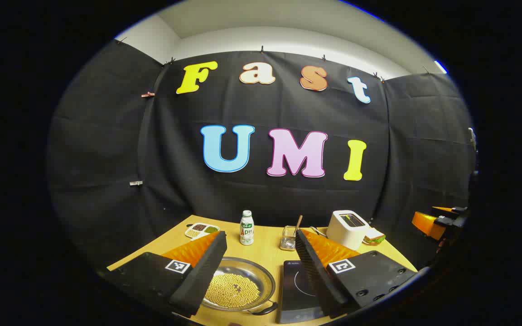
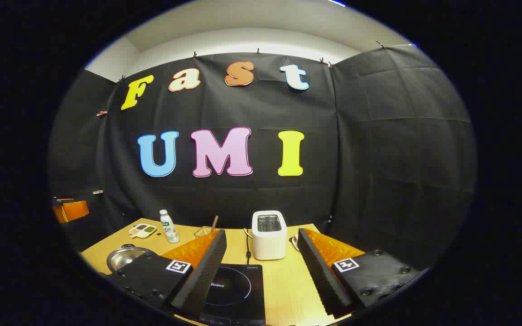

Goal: First push the handle of the pot to place it horizontally, then grasp the pot with both hands and set it on the induction cooktop.

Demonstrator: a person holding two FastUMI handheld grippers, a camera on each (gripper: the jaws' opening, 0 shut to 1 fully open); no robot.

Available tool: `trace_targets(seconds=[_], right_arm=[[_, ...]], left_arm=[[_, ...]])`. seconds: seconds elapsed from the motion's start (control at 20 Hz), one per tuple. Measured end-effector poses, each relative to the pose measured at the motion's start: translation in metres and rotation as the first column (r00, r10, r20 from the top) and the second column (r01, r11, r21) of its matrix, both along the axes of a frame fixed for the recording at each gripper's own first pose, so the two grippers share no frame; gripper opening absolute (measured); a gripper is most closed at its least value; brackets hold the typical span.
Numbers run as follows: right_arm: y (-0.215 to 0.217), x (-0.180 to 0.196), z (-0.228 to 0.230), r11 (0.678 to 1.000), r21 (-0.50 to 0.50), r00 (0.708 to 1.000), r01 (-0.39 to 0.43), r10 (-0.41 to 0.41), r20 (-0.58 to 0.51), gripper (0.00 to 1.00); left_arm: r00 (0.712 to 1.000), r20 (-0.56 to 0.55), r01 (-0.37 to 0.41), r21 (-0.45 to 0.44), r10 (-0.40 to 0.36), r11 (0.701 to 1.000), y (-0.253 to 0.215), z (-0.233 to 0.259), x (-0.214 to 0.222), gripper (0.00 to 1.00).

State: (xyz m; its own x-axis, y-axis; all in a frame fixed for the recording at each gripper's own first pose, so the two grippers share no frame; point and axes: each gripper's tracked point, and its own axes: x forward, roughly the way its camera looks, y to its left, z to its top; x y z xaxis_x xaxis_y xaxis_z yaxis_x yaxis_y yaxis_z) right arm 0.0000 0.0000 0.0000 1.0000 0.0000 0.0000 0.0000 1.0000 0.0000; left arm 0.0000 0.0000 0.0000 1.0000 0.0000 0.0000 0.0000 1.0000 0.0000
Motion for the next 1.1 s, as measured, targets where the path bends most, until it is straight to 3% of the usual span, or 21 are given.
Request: trace_targets(seconds=[0.25, 0.45, 0.7, 1.0, 1.1], right_arm=[[0.009, 0.008, -0.015, 0.995, -0.045, 0.996, -0.09, 0.09, 0.005, 0.98], [0.016, 0.002, -0.026, 0.992, -0.063, 0.993, -0.111, 0.109, -0.034, 0.98], [0.027, -0.009, -0.016, 0.996, -0.057, 0.997, -0.072, 0.07, -0.031, 0.98], [0.055, -0.02, -0.008, 0.998, -0.052, 1.0, 0.023, -0.024, -0.019, 0.98], [0.063, -0.025, -0.008, 0.998, -0.05, 0.999, 0.046, -0.047, -0.016, 0.98]], left_arm=[[0.995, -0.079, -0.054, -0.007, 0.053, 0.999, 0.001, -0.017, -0.011, 0.95], [0.995, -0.064, -0.072, 0.018, 0.073, 0.997, 0.01, -0.014, -0.015, 0.95], [0.999, -0.043, -0.027, 0.018, 0.028, 0.999, 0.021, -0.017, -0.011, 0.95], [1.0, -0.027, 0.011, 0.088, -0.009, 0.996, 0.06, -0.025, -0.005, 0.95], [0.999, -0.022, 0.041, 0.068, -0.04, 0.997, 0.071, -0.03, -0.003, 0.95]])
